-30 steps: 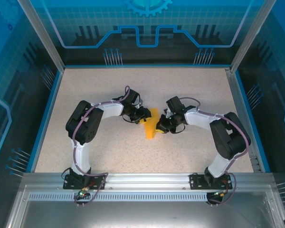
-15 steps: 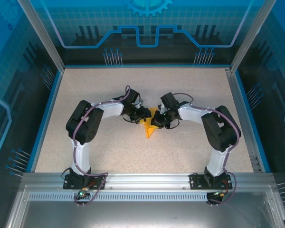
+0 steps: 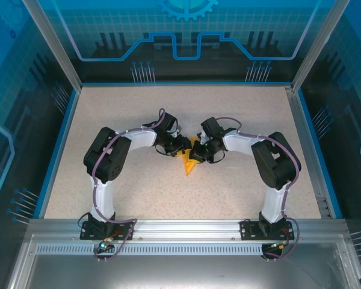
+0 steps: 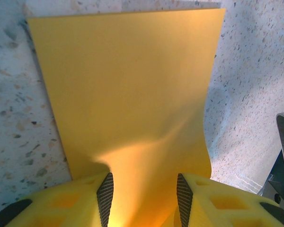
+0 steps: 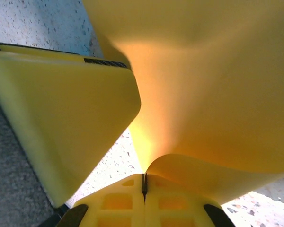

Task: Fold a paper plane with a square sheet of paper (pick it up from the middle)
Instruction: Third fold the triangle at the center of the table.

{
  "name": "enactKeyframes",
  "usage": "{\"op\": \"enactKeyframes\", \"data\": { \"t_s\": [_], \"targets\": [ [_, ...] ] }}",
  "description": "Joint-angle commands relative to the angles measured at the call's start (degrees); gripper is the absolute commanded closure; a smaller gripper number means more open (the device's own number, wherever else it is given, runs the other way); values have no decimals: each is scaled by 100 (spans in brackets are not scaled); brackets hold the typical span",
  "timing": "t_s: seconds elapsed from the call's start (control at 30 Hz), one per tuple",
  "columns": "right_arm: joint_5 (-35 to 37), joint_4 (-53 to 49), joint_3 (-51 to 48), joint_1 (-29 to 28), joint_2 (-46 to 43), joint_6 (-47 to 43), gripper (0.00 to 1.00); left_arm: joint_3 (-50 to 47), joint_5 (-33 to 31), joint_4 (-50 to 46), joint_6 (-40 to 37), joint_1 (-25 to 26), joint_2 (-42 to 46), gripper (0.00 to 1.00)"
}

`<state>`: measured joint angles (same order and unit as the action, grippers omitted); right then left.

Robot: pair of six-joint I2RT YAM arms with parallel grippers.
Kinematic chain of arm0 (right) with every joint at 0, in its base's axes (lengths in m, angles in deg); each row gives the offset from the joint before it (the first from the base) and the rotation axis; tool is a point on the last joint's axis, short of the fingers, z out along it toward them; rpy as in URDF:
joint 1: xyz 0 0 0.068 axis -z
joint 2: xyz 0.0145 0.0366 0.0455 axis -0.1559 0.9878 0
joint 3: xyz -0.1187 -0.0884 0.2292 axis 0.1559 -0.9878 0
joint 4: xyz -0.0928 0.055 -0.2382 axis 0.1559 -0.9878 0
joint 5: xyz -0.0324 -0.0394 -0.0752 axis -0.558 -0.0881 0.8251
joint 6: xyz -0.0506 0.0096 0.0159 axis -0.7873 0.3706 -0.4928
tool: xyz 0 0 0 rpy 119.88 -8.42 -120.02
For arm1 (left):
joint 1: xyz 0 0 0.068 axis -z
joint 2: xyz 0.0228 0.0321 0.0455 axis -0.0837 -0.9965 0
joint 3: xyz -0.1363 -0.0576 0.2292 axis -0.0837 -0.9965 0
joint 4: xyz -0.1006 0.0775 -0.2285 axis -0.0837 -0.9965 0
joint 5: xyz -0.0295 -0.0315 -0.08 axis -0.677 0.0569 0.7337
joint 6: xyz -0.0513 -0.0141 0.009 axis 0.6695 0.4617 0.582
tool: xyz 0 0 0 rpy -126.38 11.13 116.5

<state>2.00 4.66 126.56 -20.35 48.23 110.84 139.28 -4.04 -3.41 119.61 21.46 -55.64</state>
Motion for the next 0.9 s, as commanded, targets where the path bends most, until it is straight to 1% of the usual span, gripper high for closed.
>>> {"op": "enactKeyframes", "data": {
  "t_s": [0.0, 0.23, 0.87],
  "targets": [
    [-14, 32, 150, -58, 138, 22, 100, 98, 13, -374, -159, 1, -56, 56],
    [81, 21, 182, -51, 210, 41, 100, 98, 22, -392, -161, 1, -56, 56],
    [-125, -72, 360, -144, 424, -199, 99, 90, 48, -403, -162, 19, -56, 56]
  ]
}}
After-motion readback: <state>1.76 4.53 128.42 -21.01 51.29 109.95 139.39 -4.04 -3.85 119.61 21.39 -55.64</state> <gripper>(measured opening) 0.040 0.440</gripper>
